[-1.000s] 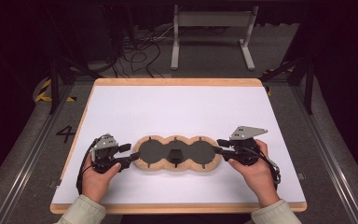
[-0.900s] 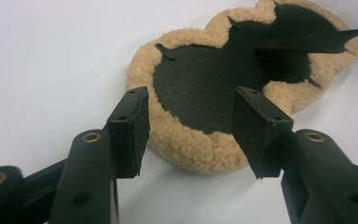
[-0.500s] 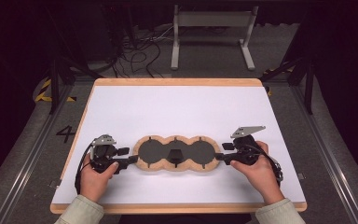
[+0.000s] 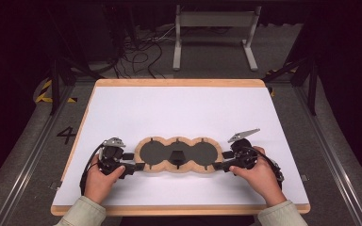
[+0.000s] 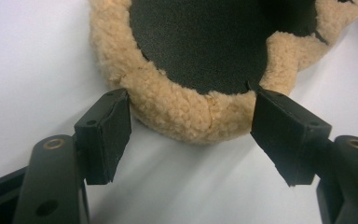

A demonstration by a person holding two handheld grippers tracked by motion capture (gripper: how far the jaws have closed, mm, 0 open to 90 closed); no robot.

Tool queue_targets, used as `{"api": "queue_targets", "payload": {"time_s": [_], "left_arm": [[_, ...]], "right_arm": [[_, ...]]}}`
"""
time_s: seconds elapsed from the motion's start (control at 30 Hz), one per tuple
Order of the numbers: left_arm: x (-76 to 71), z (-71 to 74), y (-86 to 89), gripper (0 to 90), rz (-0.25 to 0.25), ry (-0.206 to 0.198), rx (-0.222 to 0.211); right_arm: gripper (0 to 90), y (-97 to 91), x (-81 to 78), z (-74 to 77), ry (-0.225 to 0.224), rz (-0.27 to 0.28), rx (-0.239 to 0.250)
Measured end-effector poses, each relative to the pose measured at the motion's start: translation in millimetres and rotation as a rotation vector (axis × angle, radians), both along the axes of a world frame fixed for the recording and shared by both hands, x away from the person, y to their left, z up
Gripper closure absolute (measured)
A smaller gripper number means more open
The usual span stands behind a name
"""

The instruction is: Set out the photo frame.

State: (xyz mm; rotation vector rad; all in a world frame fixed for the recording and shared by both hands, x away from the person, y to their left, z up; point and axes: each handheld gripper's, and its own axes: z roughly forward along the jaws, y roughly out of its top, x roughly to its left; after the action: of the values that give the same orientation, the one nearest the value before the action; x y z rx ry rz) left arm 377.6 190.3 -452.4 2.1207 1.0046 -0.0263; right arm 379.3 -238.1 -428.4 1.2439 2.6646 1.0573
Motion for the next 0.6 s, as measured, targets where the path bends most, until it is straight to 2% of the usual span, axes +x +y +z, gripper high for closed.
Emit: {"api": "queue_targets", "payload": {"time_s": [0.23,0.27,0.3,0.37,0.4,0.6], "left_arm": [[1.9,-3.5,-1.7,27.7,0.01,0.015,-0.004],[2.3,-4.4,-2.3,26.7,0.009,0.031,-0.011],[2.9,-5.0,-2.5,25.4,0.013,0.027,-0.012],[2.2,-4.9,-3.2,25.2,0.012,0.044,-0.025],[3.1,-5.3,-2.5,25.1,0.014,0.024,-0.013],[1.6,-5.6,-4.8,23.2,0.01,0.034,-0.021]], "right_arm": [[27.0,-1.7,2.0,-5.9,0.019,-0.006,-0.005],[26.7,-0.9,2.3,-7.4,0.019,-0.001,-0.013],[24.7,0.3,2.8,-9.6,0.023,0.007,-0.015],[23.6,1.2,3.7,-11.7,0.028,0.008,-0.002],[23.6,1.1,3.9,-11.7,0.029,0.009,-0.001],[21.4,1.0,3.9,-13.0,0.032,-0.001,0.017]]}}
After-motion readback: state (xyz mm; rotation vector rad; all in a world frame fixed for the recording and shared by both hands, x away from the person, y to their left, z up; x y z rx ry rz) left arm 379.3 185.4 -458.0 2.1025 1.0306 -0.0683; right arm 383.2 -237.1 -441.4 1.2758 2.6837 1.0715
